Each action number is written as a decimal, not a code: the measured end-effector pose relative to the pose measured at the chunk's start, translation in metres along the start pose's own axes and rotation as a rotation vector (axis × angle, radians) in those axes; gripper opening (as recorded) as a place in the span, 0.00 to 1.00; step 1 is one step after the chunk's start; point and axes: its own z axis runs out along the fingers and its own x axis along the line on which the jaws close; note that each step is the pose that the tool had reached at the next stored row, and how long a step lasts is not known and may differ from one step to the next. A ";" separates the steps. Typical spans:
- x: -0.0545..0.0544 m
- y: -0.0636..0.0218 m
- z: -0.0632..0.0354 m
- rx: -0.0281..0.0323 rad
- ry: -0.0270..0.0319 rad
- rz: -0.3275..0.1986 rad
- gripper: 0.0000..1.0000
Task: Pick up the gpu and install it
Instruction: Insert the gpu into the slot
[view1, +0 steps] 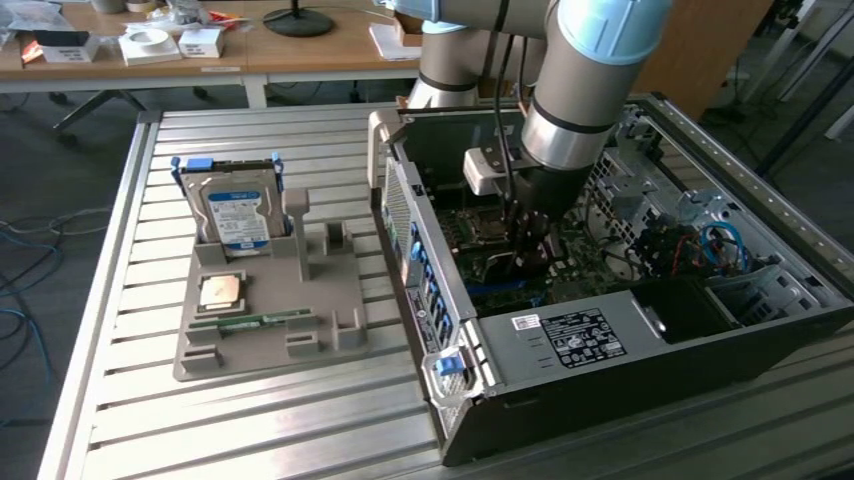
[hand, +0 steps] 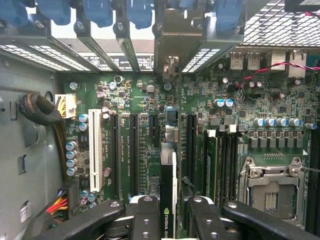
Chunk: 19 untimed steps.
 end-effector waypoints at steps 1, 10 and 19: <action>0.000 0.0000 0.0001 0.0000 0.0001 0.000 0.26; 0.000 0.0000 0.0002 0.0002 -0.0008 0.000 0.26; 0.000 0.0007 0.0003 0.0003 -0.0023 0.000 0.26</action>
